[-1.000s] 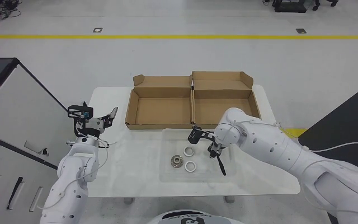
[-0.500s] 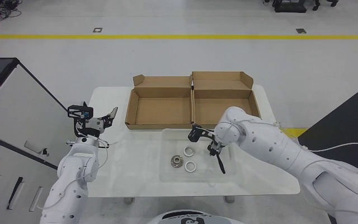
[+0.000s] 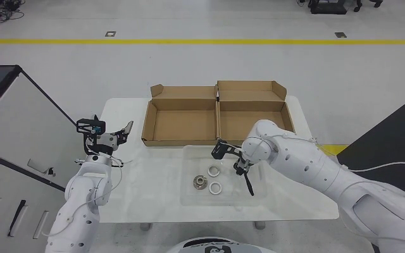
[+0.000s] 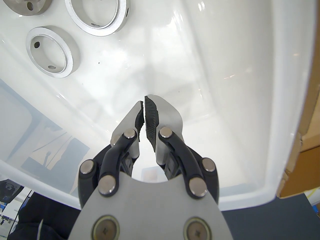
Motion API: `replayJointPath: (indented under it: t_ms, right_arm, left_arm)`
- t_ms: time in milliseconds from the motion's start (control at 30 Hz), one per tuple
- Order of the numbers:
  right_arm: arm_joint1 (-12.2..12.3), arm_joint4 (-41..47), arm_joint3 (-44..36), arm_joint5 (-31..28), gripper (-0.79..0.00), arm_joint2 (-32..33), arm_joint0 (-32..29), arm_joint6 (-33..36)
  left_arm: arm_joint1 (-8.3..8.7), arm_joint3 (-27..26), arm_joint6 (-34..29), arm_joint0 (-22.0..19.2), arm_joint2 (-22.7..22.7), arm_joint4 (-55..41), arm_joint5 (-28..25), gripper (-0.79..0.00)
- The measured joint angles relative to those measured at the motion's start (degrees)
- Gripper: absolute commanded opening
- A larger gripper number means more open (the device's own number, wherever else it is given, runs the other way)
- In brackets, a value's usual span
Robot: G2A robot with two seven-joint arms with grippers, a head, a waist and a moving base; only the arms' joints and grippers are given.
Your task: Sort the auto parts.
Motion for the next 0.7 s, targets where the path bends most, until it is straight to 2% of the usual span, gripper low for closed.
replayJointPath:
  t_ms: [200,700]
  right_arm:
    - [0.22,-0.23,-0.57,-0.06,-0.514,1.00,-0.54,0.03]
    - [-0.36,-0.82,0.91,-0.74,-0.542,1.41,-1.30,-0.13]
  left_arm:
    - [0.00,0.00,0.00,0.00,0.00,0.00,0.00,0.000]
    - [0.00,0.00,0.00,0.00,0.00,0.00,0.00,0.000]
